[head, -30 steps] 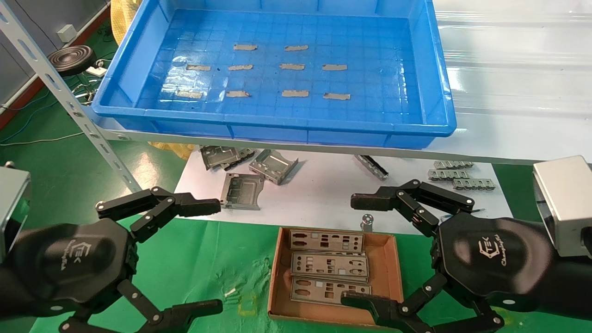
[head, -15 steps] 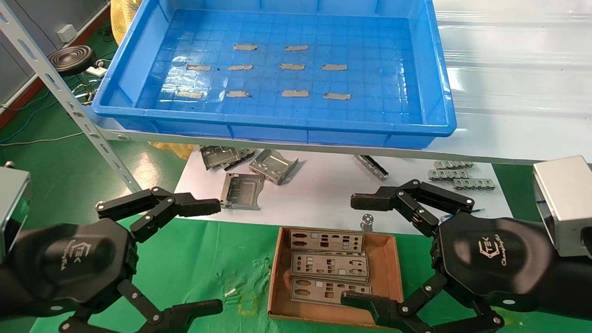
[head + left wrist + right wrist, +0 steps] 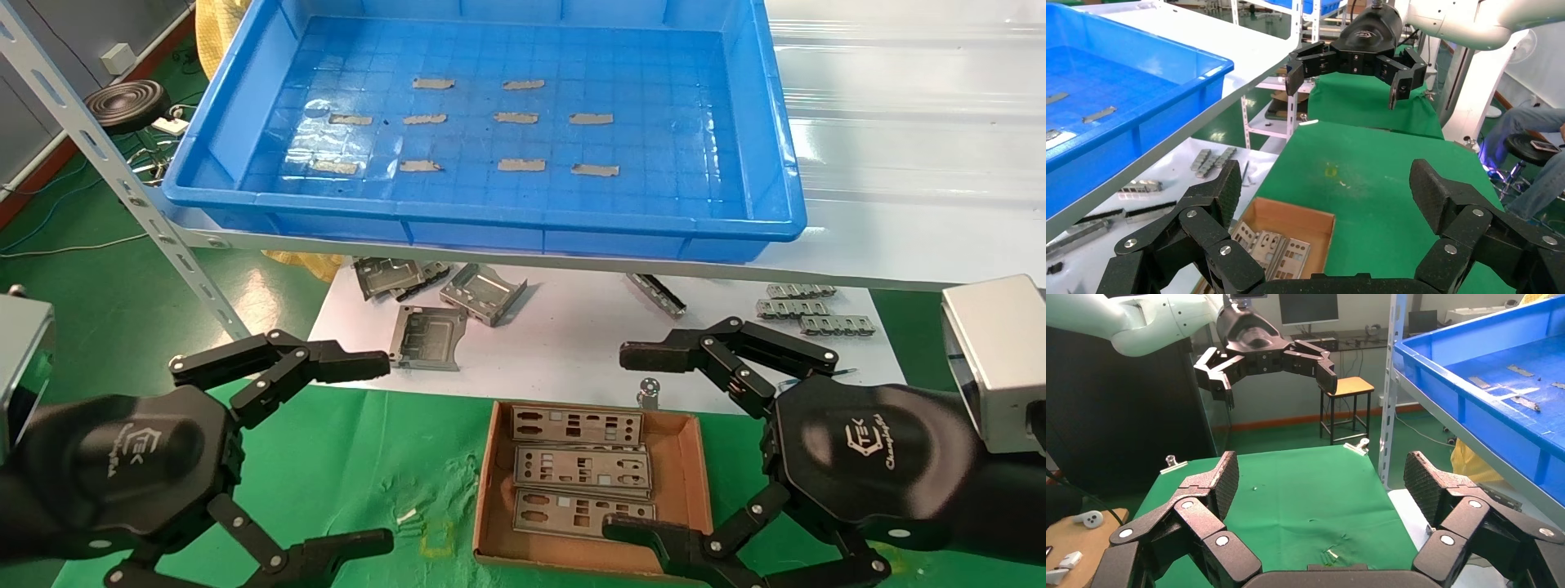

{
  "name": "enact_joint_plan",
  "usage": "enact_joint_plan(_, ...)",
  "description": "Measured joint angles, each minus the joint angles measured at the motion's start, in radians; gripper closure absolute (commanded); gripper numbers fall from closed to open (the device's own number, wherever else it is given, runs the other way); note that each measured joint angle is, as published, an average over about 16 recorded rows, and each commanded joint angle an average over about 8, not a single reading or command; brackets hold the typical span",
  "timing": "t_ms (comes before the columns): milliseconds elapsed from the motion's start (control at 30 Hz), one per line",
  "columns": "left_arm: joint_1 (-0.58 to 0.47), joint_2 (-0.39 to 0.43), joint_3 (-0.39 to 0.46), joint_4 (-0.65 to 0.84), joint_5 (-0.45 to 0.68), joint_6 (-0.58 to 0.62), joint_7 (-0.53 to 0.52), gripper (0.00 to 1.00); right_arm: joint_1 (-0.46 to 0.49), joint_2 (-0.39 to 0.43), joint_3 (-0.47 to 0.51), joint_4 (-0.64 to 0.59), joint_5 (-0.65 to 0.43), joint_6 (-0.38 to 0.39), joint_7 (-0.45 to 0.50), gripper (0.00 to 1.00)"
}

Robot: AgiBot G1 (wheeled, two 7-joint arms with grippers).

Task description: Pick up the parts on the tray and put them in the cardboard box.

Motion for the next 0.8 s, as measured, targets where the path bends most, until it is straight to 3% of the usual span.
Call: enact_joint_plan(800,0.0,0.0,0.0,0.0,0.0,0.0,0.0,0.0,0.0,0.0,0.0,0.0,0.0,0.0,0.0,0.0)
